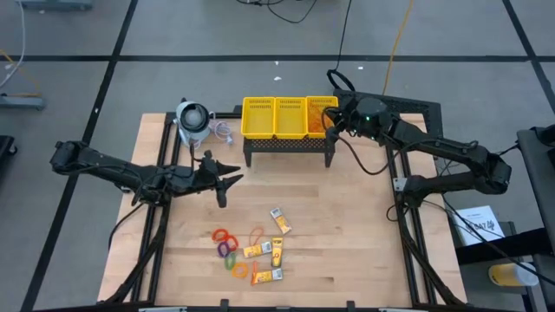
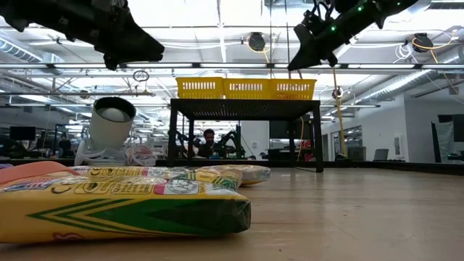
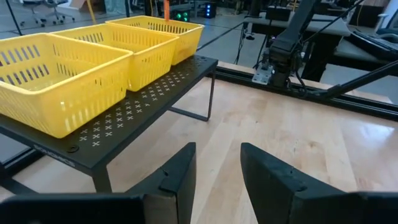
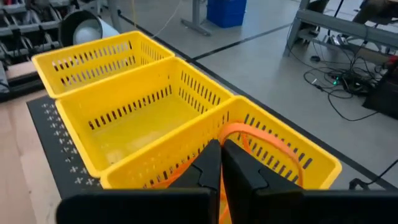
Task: Pick & Place Office Desk Supplies
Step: Put the orange rubber band into the right yellow bin on the shelf
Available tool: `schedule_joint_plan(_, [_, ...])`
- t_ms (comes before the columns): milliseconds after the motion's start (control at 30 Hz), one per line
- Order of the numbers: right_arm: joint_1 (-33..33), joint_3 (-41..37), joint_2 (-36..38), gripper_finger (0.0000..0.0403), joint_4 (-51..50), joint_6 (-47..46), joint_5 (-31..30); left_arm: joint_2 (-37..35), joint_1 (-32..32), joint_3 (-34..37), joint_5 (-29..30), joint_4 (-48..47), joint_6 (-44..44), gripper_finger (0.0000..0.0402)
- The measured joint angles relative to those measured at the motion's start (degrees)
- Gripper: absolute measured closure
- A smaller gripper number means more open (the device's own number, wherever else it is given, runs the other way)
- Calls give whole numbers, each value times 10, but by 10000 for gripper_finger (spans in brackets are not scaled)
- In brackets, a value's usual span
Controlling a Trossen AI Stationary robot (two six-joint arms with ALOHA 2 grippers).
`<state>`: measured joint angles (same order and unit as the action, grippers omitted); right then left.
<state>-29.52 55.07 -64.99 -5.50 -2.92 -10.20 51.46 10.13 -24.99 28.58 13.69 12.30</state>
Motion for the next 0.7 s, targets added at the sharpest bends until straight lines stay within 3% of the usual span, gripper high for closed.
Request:
schedule_joint_plan(500, [1,-1,-13,393,10,-1,30,0,0,0,0,1,0,270])
schedule_joint_plan(700, [1,-1,-25,354,9,-1,30,0,0,0,0,1,-1,270])
